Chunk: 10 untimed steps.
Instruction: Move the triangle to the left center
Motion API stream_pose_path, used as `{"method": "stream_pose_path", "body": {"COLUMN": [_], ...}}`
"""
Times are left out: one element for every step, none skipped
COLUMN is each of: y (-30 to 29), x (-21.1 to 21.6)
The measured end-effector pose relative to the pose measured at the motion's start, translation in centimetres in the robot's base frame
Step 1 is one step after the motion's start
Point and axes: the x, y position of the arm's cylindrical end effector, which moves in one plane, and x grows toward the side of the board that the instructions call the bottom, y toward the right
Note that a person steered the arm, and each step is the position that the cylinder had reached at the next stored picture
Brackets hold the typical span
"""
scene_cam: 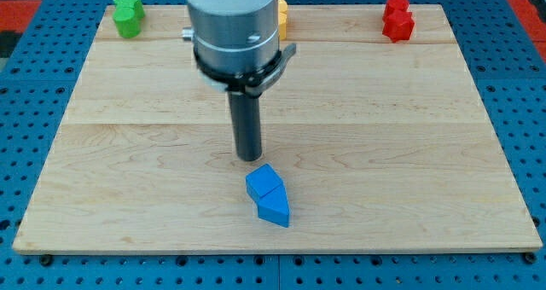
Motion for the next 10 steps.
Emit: {"method": "stream_pose_path", "body": {"y": [7.4,8.5,4.6,1.7,0.2,-5.5,-9.9,-10.1,-11.0,-12.9], "x": [0.7,7.1,11.1,9.6,9.3,9.3,7.4,0.7,-3.6,-3.9]}}
